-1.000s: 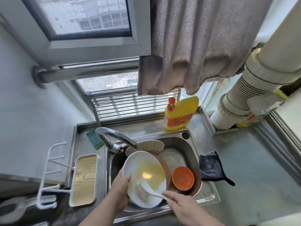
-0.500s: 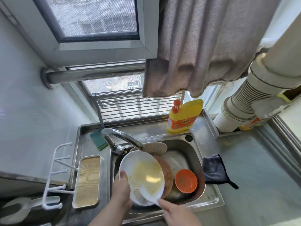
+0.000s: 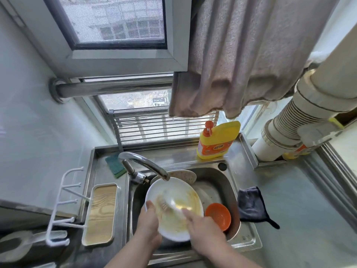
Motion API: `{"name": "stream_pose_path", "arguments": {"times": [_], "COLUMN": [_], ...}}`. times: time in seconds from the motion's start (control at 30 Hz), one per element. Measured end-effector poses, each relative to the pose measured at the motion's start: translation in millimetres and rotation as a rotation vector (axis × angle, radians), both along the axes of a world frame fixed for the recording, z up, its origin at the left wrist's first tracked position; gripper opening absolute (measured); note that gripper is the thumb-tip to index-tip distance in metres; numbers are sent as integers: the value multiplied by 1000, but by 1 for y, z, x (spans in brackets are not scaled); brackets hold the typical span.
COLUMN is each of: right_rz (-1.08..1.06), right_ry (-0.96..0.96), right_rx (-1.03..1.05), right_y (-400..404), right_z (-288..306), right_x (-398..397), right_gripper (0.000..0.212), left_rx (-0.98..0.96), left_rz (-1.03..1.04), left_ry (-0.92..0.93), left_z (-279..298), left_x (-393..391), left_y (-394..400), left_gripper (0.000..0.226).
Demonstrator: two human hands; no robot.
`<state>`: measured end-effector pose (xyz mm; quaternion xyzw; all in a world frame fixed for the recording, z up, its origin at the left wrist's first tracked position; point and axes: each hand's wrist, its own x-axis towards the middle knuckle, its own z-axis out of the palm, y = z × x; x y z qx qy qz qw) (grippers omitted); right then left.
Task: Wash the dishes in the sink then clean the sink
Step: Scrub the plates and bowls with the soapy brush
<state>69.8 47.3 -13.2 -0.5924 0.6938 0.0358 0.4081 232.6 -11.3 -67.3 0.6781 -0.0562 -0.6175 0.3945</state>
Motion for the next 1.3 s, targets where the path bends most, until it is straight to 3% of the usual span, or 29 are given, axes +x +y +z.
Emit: {"name": "stream_pose_path", "arguments": {"times": [0.07,0.23,0.43,0.57,0.73,0.87,1.03,1.1,1.2,1.3], "right_rz": [-30,-47,-31,-42,-72,-97,-168,-191,-119,-26], "right_ry": [63,-111,69,-76,1,-160,-20,-60,-136,-13], "right_rx": [10,18,23,-8,-23,-15,-40,-38,-30,-25], "right_y": [-13,19,-2,31,3,36,9,26,39,8], "right_z": [-10,17,-8,14,-11,8,-20,-15,9,1], "right_x": [-31,-1,-43,-6,-33,-6,-42,-37,-2,-21], "right_gripper": [62,42,51,47,46,36,42,38,42,47], "left_rx": [3,11,-25,-5,-19,-6,-29,-36,-23,-27], "left_rz": [42,48,5,7,18,10,-1,5,-12,-109], "left_ry": [7,-29,-6,-33,-2,-7,33,39,21,-3], "left_z": [5,-1,3,5,9,6,13,14,10,12], "left_x": [2,9,10,8,7,11,9,12,9,2], "left_y": [-6,-17,-17,-15,-15,-21,-16,-22,-22,-10], "left_gripper": [30,36,35,30,32,33,31,31,34,35]}}
